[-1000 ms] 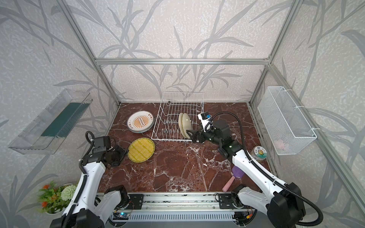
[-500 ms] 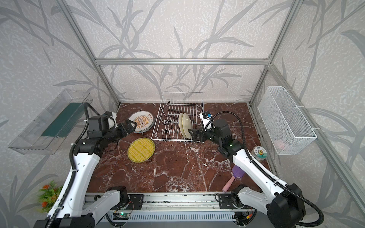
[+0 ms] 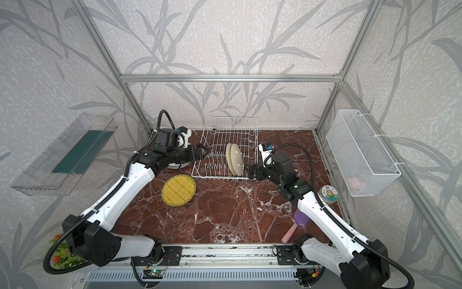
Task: Unload the plates from the dish rack
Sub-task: Pick up a plate from the dish rack.
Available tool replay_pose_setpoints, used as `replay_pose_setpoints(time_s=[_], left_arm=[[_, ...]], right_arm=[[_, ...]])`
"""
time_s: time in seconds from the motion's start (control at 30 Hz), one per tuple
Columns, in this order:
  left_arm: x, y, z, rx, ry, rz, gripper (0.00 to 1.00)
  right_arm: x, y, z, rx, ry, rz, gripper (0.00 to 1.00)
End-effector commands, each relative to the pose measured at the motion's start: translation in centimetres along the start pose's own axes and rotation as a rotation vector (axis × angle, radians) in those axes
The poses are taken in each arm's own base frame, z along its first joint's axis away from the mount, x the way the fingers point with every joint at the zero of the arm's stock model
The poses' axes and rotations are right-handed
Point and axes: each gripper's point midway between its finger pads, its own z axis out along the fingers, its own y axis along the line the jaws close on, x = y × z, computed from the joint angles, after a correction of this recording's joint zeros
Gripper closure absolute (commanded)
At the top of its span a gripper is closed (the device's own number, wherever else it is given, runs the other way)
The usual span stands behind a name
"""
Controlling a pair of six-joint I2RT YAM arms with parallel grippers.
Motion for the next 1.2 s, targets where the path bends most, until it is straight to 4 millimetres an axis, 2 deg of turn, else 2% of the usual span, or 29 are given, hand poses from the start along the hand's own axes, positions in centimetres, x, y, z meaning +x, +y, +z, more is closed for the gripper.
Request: replay_pose_setpoints(time_s=[0.0, 0.2, 0.37, 0.57, 0.8, 1.17], left_arm=[[-0.1, -1.6, 2.0, 0.032, 0.023, 0.044, 0.09], [0.9, -2.8, 6.5, 0.048, 0.095, 0.069, 0.17], [0.6, -2.7, 9.0, 0.035, 0.128, 0.065, 0.29], [0.9, -2.8, 11.4, 0.053, 0.166, 0.050, 0.35], [1.3, -2.9, 13.3, 0.069, 0.196, 0.032, 0.46], [1.5, -2.8, 14.9, 0.067, 0.227, 0.016, 0.60]], right_arm=[[-0.7, -0.4, -0.7, 0.024, -0.025, 0.029, 0.01], [-0.1, -0.8, -0.8, 0.024, -0.029, 0.039, 0.01], [0.2, -1.5, -0.7, 0.043, -0.028, 0.035, 0.01], [-0.1, -2.0, -1.1, 0.061, -0.039, 0.022, 0.01], [-0.2, -2.2, -1.3, 0.066, -0.043, 0.019, 0.01], [-0.2, -2.5, -1.1, 0.071, -0.039, 0.020, 0.01]])
